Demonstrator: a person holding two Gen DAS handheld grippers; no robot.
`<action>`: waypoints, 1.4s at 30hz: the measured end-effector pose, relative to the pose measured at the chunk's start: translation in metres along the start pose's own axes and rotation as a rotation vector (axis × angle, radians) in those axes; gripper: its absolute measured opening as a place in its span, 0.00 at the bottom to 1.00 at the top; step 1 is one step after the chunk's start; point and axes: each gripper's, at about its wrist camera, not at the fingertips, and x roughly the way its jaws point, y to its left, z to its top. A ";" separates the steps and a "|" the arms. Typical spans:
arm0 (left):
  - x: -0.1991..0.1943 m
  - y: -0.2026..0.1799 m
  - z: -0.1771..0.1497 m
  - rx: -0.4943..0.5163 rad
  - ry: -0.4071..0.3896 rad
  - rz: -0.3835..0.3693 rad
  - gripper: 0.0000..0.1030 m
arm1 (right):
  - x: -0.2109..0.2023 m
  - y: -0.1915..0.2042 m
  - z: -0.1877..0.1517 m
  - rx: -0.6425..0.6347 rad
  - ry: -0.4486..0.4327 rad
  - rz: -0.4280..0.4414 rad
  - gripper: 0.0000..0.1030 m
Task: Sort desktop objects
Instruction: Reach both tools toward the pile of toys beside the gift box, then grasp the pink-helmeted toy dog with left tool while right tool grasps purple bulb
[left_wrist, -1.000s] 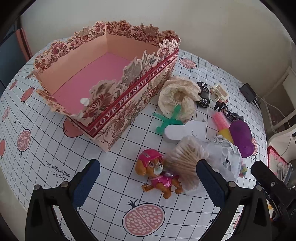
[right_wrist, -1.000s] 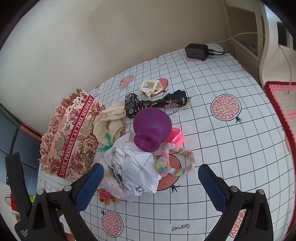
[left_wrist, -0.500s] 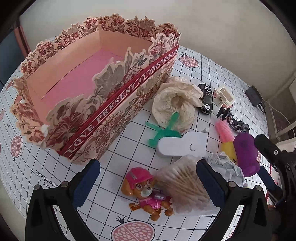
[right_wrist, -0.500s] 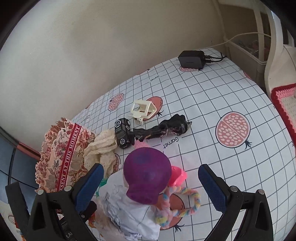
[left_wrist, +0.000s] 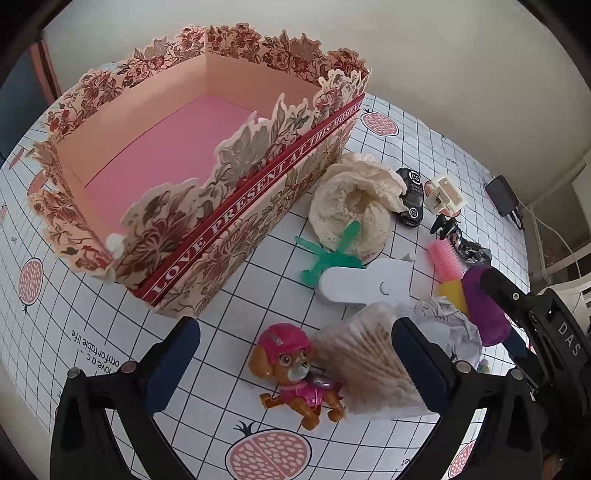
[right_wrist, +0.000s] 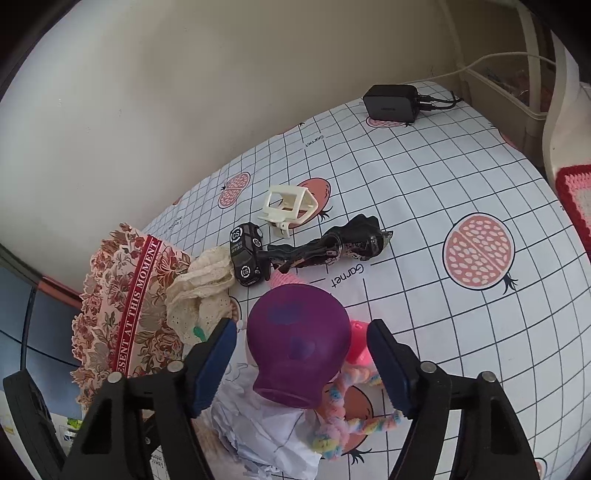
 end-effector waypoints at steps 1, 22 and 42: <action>0.001 0.001 -0.002 -0.003 0.007 0.012 1.00 | 0.000 -0.001 0.001 0.008 0.004 0.006 0.63; 0.015 0.036 -0.025 -0.144 0.185 -0.063 0.69 | -0.040 0.021 0.008 -0.024 -0.090 0.014 0.60; -0.040 0.013 0.007 -0.083 -0.040 -0.210 0.34 | -0.079 0.047 0.016 -0.064 -0.248 0.109 0.60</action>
